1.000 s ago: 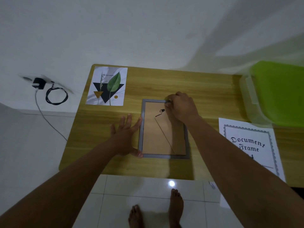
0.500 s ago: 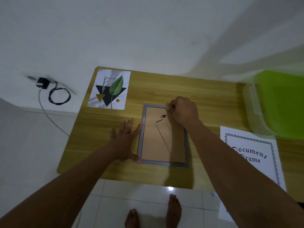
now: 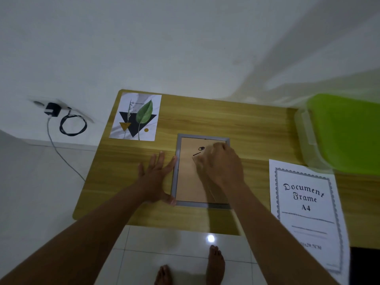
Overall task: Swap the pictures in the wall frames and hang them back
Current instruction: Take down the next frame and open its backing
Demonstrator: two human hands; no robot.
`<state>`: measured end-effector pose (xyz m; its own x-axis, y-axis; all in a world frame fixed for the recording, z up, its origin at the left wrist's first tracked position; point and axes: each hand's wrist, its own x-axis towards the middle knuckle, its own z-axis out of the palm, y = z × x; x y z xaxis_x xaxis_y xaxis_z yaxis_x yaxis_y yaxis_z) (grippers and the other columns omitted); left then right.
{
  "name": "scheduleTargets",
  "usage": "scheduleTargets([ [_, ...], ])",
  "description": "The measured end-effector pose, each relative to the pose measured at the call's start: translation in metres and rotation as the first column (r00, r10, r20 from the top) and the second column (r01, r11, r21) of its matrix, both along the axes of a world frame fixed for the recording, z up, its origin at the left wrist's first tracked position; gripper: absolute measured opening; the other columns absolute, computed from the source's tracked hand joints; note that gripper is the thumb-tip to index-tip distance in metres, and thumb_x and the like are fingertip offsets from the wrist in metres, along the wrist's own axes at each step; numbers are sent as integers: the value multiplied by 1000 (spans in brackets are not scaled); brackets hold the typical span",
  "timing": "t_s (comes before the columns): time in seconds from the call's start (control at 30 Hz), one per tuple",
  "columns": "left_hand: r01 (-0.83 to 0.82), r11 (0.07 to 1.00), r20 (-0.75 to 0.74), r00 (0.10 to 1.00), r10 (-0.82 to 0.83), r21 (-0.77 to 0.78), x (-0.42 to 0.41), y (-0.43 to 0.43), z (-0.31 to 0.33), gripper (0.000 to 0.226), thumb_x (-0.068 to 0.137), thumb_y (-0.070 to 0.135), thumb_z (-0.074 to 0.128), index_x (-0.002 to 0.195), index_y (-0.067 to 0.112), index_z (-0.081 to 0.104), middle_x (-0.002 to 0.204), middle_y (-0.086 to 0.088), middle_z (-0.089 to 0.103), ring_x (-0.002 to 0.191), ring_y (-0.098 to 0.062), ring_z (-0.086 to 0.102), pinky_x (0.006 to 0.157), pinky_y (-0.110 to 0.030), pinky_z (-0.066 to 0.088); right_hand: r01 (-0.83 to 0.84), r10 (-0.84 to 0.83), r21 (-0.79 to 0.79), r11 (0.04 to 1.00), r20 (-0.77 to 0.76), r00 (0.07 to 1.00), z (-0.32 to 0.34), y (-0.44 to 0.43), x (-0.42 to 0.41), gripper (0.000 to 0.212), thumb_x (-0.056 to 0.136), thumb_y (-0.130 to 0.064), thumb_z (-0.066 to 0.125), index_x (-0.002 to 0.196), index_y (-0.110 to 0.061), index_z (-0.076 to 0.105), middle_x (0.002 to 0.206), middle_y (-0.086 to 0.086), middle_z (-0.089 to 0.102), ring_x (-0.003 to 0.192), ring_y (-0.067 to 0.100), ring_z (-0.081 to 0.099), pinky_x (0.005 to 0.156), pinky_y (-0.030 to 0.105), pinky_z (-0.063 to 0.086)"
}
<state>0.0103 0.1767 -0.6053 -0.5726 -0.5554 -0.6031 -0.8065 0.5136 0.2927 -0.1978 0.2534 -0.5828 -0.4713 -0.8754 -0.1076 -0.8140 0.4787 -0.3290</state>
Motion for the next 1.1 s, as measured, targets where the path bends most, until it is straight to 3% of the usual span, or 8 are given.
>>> scheduleTargets([
  [0.07, 1, 1000, 1, 1000, -1, -6, -1, 0, 0, 139, 56, 63, 81, 144, 45, -26, 152, -4, -38, 138, -27, -38, 108, -63, -16, -9, 9, 98, 995, -4, 1000, -8, 24, 20, 64, 85, -66, 52, 120, -13, 56, 125, 6, 55, 118, 25, 53, 99, 45, 46],
  [0.13, 6, 1000, 1, 1000, -6, -9, -1, 1, 0, 140, 56, 64, 80, 143, 46, -27, 152, -4, -39, 137, -27, -38, 107, -64, -16, -18, 16, 114, 993, 15, 1000, -16, 37, 27, 57, 91, -53, 56, 127, -10, 50, 135, 8, 47, 128, 27, 46, 106, 48, 40],
  [0.2, 8, 1000, 1, 1000, -8, -14, 0, 1, 0, 139, 56, 64, 80, 143, 46, -27, 151, -3, -40, 137, -28, -38, 107, -64, -15, 0, -2, 67, 998, 36, 999, -13, 37, 26, 49, 92, -43, 58, 125, -8, 49, 129, 8, 49, 124, 26, 46, 107, 45, 38],
  [0.33, 14, 1000, 16, 1000, -14, -26, -1, 2, 0, 138, 56, 65, 80, 144, 46, -26, 153, -4, -38, 139, -30, -35, 108, -64, -13, 73, -73, 8, 997, 191, 979, -2, 33, 28, 46, 88, -40, 64, 118, -8, 48, 120, 7, 49, 113, 26, 50, 90, 40, 48],
  [0.43, 15, 999, 27, 1000, -14, -28, -1, 2, 0, 139, 55, 66, 79, 143, 47, -26, 152, -4, -38, 139, -30, -35, 108, -65, -13, 122, -115, -13, 992, 261, 958, 2, 34, 29, 48, 86, -38, 67, 119, -10, 47, 120, 6, 49, 107, 27, 54, 75, 33, 46],
  [0.67, 24, 999, 32, 999, -22, -40, 1, 0, -3, 139, 54, 70, 78, 144, 46, -26, 153, -5, -36, 140, -32, -34, 109, -66, -9, 224, -197, -48, 973, 324, 925, 29, 30, 14, 46, 86, -38, 69, 121, -18, 45, 112, 2, 53, 88, 17, 52, 75, 36, 51],
  [0.8, 19, 999, 62, 998, -17, -38, -3, 0, 2, 141, 54, 67, 80, 146, 42, -24, 156, -7, -32, 142, -34, -29, 110, -67, -5, 258, -236, -52, 965, 265, 935, 49, 22, -22, 45, 86, -38, 67, 122, -19, 47, 101, -3, 49, 86, 17, 49, 74, 31, 44],
  [1.1, 25, 999, 91, 996, -23, -20, -8, -1, 3, 139, 63, 54, 81, 140, 41, -34, 151, -4, -41, 140, -31, -34, 111, -67, -2, 310, -324, 112, 944, 136, 936, 31, 8, -141, 50, 86, -42, 67, 122, -13, 49, 114, 6, 62, 103, 30, 60, 71, 33, 40],
])
